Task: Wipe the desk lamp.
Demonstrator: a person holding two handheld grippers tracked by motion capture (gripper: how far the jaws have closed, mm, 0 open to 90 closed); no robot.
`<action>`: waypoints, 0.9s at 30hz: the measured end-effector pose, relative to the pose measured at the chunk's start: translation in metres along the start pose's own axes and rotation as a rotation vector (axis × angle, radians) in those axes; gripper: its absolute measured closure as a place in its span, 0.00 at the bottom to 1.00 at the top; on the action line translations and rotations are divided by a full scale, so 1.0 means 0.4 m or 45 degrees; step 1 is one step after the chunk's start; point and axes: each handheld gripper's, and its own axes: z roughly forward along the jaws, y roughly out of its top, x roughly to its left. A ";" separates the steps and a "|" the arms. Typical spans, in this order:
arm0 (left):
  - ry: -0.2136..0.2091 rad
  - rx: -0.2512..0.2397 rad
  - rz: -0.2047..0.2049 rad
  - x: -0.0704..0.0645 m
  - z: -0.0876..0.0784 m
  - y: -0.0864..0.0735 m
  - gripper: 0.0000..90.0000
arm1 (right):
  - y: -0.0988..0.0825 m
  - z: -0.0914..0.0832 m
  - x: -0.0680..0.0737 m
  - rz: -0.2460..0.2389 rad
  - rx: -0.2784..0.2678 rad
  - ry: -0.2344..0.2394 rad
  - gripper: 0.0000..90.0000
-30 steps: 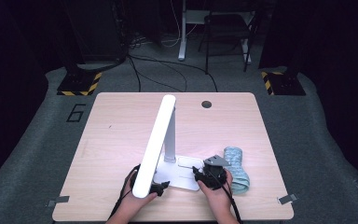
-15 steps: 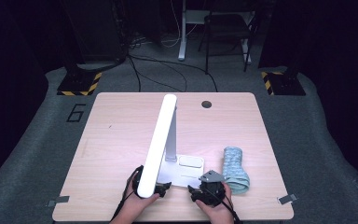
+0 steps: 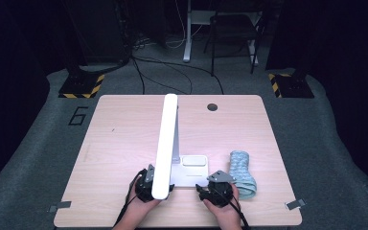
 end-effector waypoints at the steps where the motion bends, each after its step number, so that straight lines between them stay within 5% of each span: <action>1: -0.015 0.014 0.006 0.003 -0.002 0.001 0.31 | 0.000 -0.001 0.002 0.012 0.011 -0.002 0.43; 12: -0.019 -0.008 0.005 0.015 -0.024 0.011 0.33 | 0.003 -0.009 0.001 0.009 -0.022 0.001 0.42; 21: -0.049 -0.082 -0.045 0.032 -0.054 0.023 0.33 | 0.017 -0.041 -0.002 -0.014 -0.049 0.080 0.37; 27: -0.077 -0.073 -0.029 0.034 -0.061 0.029 0.33 | 0.022 -0.057 -0.012 0.001 -0.071 0.095 0.37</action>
